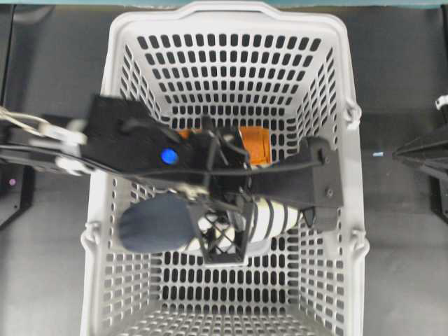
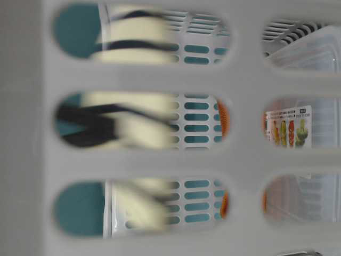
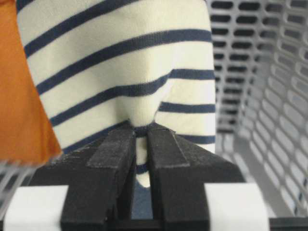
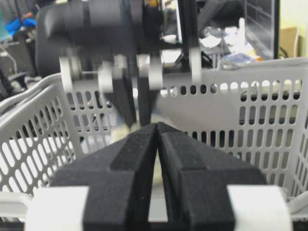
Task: Pick up the slipper from the shopping basket with the left arm.
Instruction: 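Lift the gripped slipper upward out of the basket with the left gripper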
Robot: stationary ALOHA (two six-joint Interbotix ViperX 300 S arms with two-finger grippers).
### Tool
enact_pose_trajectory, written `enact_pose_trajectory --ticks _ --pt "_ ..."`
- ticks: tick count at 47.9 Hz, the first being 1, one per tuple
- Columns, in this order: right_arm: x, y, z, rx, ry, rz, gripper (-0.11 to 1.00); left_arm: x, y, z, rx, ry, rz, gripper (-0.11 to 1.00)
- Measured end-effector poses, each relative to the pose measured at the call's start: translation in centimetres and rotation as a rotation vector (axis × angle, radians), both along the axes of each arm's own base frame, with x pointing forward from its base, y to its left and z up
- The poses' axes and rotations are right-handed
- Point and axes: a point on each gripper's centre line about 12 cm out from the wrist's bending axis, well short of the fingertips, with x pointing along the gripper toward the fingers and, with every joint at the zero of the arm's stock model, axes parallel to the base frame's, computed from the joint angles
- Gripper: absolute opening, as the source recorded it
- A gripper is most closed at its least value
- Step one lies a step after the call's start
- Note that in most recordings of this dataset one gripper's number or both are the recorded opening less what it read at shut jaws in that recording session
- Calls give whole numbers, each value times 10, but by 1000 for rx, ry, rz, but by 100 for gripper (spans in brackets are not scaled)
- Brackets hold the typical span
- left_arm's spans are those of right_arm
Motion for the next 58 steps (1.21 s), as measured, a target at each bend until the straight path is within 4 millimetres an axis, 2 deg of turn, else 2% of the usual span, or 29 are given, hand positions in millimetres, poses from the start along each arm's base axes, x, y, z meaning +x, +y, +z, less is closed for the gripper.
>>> enact_pose_trajectory --ticks 3,6,17,38,58 --pt "0 0 0 0 0 2 0 -4 0 22 1 -9 -12 5" --pt "0 0 -1 0 2 0 0 -5 0 36 5 -13 -29 5" --pt "-1 0 -2 0 5 2 0 9 -2 48 21 -42 -94 5" --pt "-1 0 -3 -1 6 2 0 13 -3 48 26 -55 -115 5" --pt "-1 0 -5 0 12 1 0 14 -3 23 41 -9 -147 5"
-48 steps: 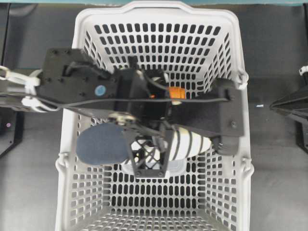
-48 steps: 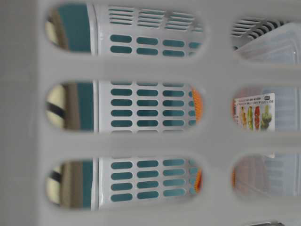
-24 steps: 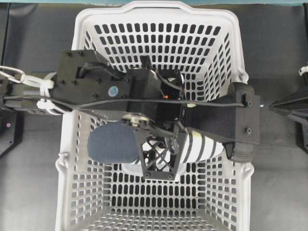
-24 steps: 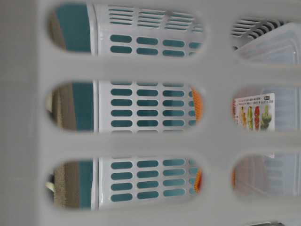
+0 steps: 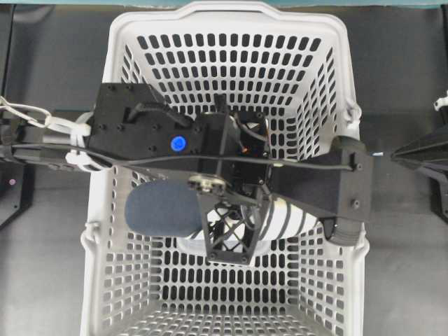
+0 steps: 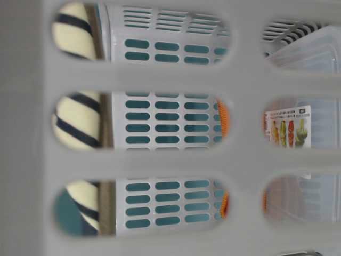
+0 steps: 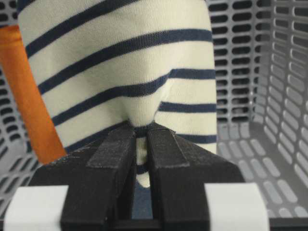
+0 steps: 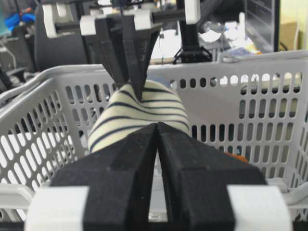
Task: Pick up the slipper from the shopping basket with the left arm.
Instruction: 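Lift the gripped slipper upward out of the basket with the left gripper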
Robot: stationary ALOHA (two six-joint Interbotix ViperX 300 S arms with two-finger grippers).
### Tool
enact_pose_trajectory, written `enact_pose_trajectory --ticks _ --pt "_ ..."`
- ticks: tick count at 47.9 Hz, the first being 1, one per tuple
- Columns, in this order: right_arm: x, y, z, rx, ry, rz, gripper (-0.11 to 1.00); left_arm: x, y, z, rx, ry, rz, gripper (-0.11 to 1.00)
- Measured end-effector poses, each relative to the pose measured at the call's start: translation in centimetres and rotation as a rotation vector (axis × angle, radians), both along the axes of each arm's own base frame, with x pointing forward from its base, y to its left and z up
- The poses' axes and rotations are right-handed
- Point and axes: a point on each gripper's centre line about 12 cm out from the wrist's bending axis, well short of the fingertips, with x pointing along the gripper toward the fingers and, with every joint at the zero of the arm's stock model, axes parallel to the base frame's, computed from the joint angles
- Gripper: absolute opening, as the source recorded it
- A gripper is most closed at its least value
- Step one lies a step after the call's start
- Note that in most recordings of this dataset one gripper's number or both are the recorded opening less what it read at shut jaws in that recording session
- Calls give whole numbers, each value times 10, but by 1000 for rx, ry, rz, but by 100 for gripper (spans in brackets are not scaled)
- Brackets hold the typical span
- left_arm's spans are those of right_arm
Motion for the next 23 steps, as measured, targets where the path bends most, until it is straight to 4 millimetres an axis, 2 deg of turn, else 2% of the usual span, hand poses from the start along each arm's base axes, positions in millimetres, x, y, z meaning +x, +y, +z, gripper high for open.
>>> enact_pose_trajectory --ticks 15,23 --pt "0 0 0 -2 0 0 0 -11 3 -21 -3 -35 -9 5" --pt "0 0 0 -2 1 0 0 -12 3 -20 -7 -80 -17 5"
